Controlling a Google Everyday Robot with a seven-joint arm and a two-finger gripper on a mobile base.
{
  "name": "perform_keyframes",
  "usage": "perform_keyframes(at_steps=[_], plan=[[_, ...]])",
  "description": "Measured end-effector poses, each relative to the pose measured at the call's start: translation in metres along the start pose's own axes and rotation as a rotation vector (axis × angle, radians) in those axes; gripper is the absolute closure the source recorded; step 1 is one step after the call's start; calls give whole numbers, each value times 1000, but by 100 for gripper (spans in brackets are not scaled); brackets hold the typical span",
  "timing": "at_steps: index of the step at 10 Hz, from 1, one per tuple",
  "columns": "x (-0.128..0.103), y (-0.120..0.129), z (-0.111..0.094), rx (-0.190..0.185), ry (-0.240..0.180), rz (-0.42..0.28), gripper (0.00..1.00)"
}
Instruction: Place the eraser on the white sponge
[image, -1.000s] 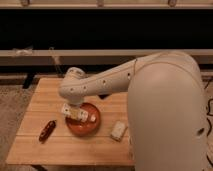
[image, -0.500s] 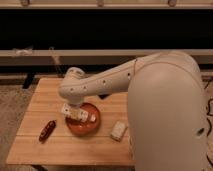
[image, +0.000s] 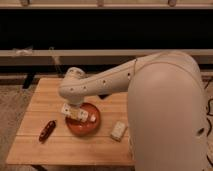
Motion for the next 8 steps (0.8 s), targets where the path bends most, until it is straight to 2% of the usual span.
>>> perform_keyframes(at_steps=[6, 8], plan=[[0, -2, -3, 4, 3, -2, 20], [11, -13, -20, 20, 17, 0, 20]])
